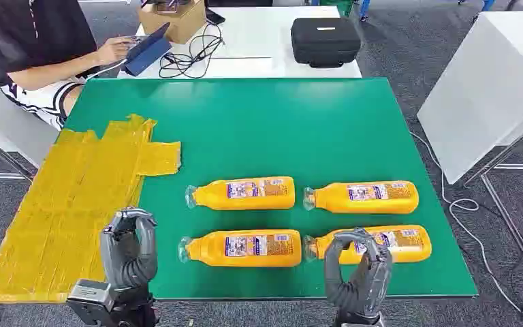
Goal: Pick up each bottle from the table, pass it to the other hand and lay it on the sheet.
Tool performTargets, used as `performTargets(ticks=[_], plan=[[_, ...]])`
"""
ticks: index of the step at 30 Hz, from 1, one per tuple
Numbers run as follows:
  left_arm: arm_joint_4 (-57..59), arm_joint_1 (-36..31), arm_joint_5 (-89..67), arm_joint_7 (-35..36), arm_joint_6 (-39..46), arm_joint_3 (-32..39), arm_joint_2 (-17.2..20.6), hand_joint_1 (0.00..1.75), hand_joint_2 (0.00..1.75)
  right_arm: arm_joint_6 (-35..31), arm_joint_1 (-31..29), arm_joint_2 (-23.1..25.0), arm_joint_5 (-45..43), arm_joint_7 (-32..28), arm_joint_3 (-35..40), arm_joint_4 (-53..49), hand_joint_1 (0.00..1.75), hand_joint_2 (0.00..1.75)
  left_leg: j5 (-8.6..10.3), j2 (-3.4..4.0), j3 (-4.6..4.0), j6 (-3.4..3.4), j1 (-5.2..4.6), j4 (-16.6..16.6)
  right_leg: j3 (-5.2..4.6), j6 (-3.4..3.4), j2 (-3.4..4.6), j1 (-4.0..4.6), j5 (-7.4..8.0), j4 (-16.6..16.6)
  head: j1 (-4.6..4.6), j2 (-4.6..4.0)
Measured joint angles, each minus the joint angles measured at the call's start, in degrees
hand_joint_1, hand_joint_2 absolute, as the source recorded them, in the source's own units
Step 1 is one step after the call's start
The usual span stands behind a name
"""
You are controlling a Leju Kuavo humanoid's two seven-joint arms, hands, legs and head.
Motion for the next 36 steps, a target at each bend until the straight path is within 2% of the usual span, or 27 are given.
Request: performTargets(ticks=[5,10,14,16,18,21,25,33,35,36], plan=[[0.4,0.4,-0.2,1.0,0.3,-0.8,0.0,0.0,1.75,-0.4,2.9,2.7,16.0,0.4,-2.7,-0.5,0.0,1.75,-0.02,-0.01,-0.02,0.0,0.0,0.0,-0.02,0.01,0.0,-0.01,-0.01,0.0,0.0,0.0],[0.7,1.1,-0.9,1.4,0.1,-0.7,0.0,0.0,1.75,-0.4,6.1,3.0,30.0,9.4,-5.4,-3.4,0.0,1.75,-0.07,0.01,-0.02,0.0,0.0,0.0,-0.02,0.01,0.0,0.0,-0.01,0.0,0.0,0.0],[0.8,1.3,-1.0,1.4,0.1,-0.7,0.0,0.0,1.75,-0.4,7.2,2.7,32.1,11.3,-6.4,-4.7,0.0,1.75,-0.06,0.02,0.0,0.0,0.0,0.0,0.0,0.01,0.0,-0.01,-0.01,0.0,0.0,0.0],[0.8,1.3,-1.3,1.5,-0.3,-0.7,0.0,0.0,1.75,-0.4,7.4,2.4,37.7,15.3,-6.8,-5.1,0.0,1.75,-0.06,0.02,0.01,0.0,0.0,0.0,0.02,0.01,0.0,-0.01,-0.01,0.0,0.0,0.0],[0.8,1.5,-1.5,1.8,-0.7,-0.7,0.0,0.0,1.75,0.0,7.6,1.1,42.7,22.2,-6.8,-5.8,0.0,1.75,-0.06,0.02,0.01,0.01,-0.01,0.0,0.03,0.01,0.0,-0.01,-0.01,0.0,0.0,0.0],[0.9,1.9,-1.5,2.1,-2.3,-0.5,0.0,0.0,1.75,7.5,8.6,-2.4,47.4,31.9,-7.4,-9.0,0.0,1.75,-0.07,0.01,0.01,0.01,-0.04,0.0,0.02,0.01,0.0,-0.05,-0.01,0.0,-0.02,0.0],[1.6,2.0,-1.4,2.3,-4.0,0.4,-0.1,0.0,1.75,17.1,10.2,-5.3,48.5,35.8,-9.9,-12.9,0.0,1.75,-0.12,0.01,0.0,0.08,-0.06,0.0,0.0,0.02,0.01,-0.07,-0.01,0.0,-0.02,0.0],[1.6,1.9,-1.4,2.4,-4.3,0.5,-0.2,0.0,1.75,18.7,10.3,-5.5,48.5,36.2,-10.3,-13.2,0.0,1.75,-0.13,0.02,0.01,0.1,-0.06,0.0,0.0,0.02,0.01,-0.07,-0.01,0.0,-0.02,0.0],[1.7,1.9,-1.4,2.5,-4.5,0.6,-0.2,0.0,1.75,20.4,10.6,-5.7,48.3,36.4,-10.8,-13.6,0.0,1.75,-0.13,0.02,0.01,0.1,-0.06,0.0,0.0,0.02,0.01,-0.07,-0.01,0.0,-0.02,0.0],[2.0,1.9,-1.5,2.6,-5.0,0.9,-0.5,0.0,1.75,25.4,11.3,-6.5,46.7,36.5,-12.5,-14.4,0.0,1.75,-0.12,0.01,0.0,0.1,-0.05,0.0,0.0,0.03,0.0,-0.07,-0.02,0.0,0.0,0.0]])
